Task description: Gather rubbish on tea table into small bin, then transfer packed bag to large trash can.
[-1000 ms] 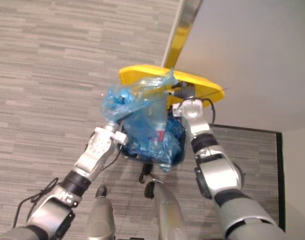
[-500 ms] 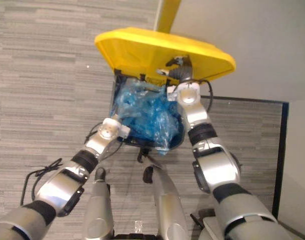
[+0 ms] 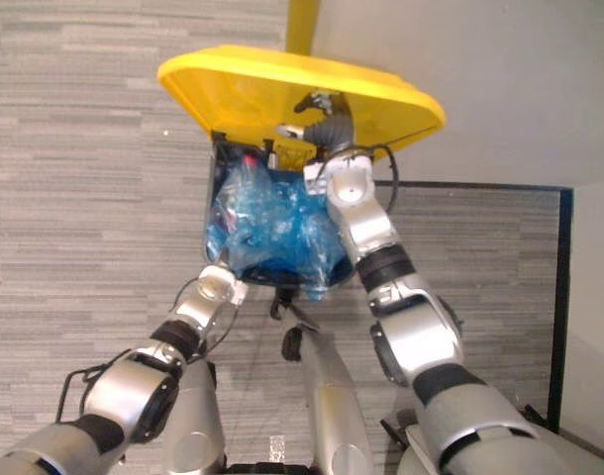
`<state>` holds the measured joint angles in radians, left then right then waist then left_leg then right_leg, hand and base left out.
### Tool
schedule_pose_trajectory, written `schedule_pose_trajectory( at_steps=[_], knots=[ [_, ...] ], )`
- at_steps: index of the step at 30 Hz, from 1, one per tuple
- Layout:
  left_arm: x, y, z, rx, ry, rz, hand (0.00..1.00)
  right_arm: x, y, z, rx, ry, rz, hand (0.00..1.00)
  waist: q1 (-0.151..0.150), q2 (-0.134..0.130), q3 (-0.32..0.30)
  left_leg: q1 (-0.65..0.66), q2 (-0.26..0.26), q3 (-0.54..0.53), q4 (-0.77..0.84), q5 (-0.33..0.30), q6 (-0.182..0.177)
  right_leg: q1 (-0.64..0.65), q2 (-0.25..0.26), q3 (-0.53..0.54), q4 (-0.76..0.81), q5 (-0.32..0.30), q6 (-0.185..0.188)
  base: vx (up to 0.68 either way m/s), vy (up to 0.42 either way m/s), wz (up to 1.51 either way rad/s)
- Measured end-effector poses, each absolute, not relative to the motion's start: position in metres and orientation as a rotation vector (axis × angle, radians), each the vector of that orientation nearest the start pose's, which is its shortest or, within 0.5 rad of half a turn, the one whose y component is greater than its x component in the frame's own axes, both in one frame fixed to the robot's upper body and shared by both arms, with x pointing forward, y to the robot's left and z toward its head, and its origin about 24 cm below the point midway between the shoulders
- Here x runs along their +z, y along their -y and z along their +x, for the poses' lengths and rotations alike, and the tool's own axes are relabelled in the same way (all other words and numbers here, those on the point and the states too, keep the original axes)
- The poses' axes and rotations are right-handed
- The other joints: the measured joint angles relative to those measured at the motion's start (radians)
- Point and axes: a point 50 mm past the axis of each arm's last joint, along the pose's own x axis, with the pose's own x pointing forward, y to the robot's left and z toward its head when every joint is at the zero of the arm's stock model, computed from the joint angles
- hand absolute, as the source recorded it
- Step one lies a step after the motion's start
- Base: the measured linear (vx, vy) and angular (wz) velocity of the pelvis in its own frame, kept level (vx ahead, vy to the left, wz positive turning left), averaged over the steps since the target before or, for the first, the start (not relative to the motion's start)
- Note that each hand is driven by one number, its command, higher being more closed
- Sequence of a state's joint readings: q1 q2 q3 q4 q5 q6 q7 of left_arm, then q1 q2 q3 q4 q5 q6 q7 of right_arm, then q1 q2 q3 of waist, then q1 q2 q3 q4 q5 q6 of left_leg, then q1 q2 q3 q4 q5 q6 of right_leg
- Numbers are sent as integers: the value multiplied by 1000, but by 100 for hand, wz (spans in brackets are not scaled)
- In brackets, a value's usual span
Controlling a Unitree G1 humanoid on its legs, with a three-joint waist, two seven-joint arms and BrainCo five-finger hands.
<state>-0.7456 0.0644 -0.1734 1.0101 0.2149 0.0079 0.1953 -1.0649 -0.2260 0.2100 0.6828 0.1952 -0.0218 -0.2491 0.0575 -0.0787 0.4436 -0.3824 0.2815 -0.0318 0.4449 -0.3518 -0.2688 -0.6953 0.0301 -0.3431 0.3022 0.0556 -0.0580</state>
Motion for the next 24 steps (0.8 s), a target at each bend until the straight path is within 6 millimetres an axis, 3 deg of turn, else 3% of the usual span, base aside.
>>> schedule_pose_trajectory(
  at_steps=[4,7,11,12,13,15,18,21,22,24],
  knots=[
    [32,-110,363,-55,-216,504,0,217,108,402,17,339,-167,0,1,0,-15,10,-12,-9,-25,18,5,17,-11,-19,-10,1,-3,-12,-26,14],
    [34,-118,359,-14,-184,466,0,193,118,400,-2,279,-202,0,4,1,-16,39,-18,-24,-49,31,10,53,-16,-30,-19,2,-5,3,-13,13],
    [31,-136,341,39,-122,407,0,144,142,395,-47,132,-265,0,7,9,-55,77,-30,-54,-82,42,29,106,-18,-41,-55,4,-4,11,19,15],
    [21,-146,328,59,-137,394,0,125,151,390,-53,76,-294,0,11,14,-81,93,-32,-58,-95,46,35,126,-18,-44,-67,7,0,39,42,14],
    [19,-148,326,66,-140,388,0,120,154,389,-56,60,-296,0,11,15,-82,103,-32,-58,-96,47,37,136,-18,-45,-68,7,0,44,63,7],
    [-8,-165,297,90,-218,382,0,89,167,376,-70,-28,-334,0,20,35,-118,146,-33,-58,-112,47,40,177,-19,-46,-76,3,6,52,88,5],
    [-32,-177,272,91,-315,374,0,67,173,366,-65,-89,-345,0,29,45,-147,162,-43,-56,-114,46,48,195,-27,-42,-76,2,7,45,69,2],
    [-64,-193,234,78,-464,371,0,33,180,348,-57,-202,-345,0,48,56,-154,226,-57,-53,-117,39,63,245,-42,-34,-56,-11,27,20,96,1],
    [-83,-204,213,94,-565,361,0,17,178,340,-44,-261,-343,0,49,57,-158,255,-67,-47,-117,36,71,268,-51,-26,-45,-17,33,-26,57,-6],
    [-96,-212,198,109,-647,352,0,8,174,334,-25,-287,-349,0,50,56,-159,277,-75,-41,-116,34,75,283,-56,-17,-42,-17,34,-33,44,-9]
  ],
)
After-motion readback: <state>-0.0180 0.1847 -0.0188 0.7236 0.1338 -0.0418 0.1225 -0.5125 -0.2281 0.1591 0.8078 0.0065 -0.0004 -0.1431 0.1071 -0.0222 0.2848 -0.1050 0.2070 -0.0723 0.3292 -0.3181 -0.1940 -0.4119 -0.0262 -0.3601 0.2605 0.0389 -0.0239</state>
